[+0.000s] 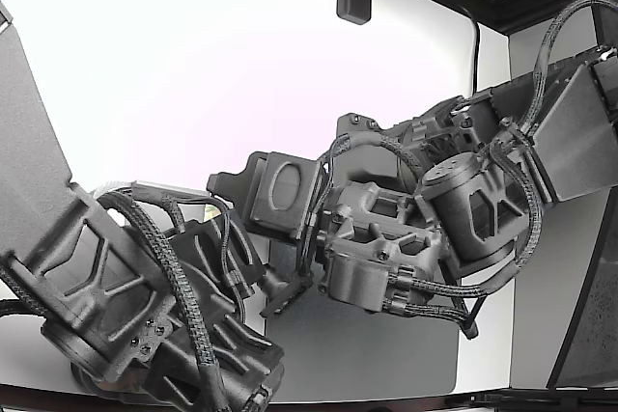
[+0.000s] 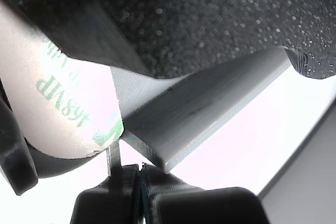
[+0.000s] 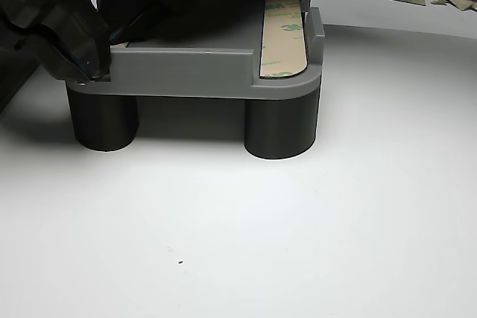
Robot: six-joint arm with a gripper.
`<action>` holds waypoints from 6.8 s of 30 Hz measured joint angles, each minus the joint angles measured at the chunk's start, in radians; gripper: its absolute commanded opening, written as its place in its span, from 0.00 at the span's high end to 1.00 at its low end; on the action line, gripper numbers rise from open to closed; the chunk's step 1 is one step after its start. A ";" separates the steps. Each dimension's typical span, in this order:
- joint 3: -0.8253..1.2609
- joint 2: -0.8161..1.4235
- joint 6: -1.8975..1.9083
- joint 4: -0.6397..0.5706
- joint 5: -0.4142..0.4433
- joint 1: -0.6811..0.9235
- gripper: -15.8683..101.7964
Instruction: Peel off protective film from adhesive tape.
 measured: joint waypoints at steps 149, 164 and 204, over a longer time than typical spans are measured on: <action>-0.156 -0.084 0.100 0.291 -0.026 0.055 0.96; -0.196 0.213 0.212 0.552 0.091 0.011 0.49; 0.198 0.893 1.054 0.334 -0.811 -0.825 0.02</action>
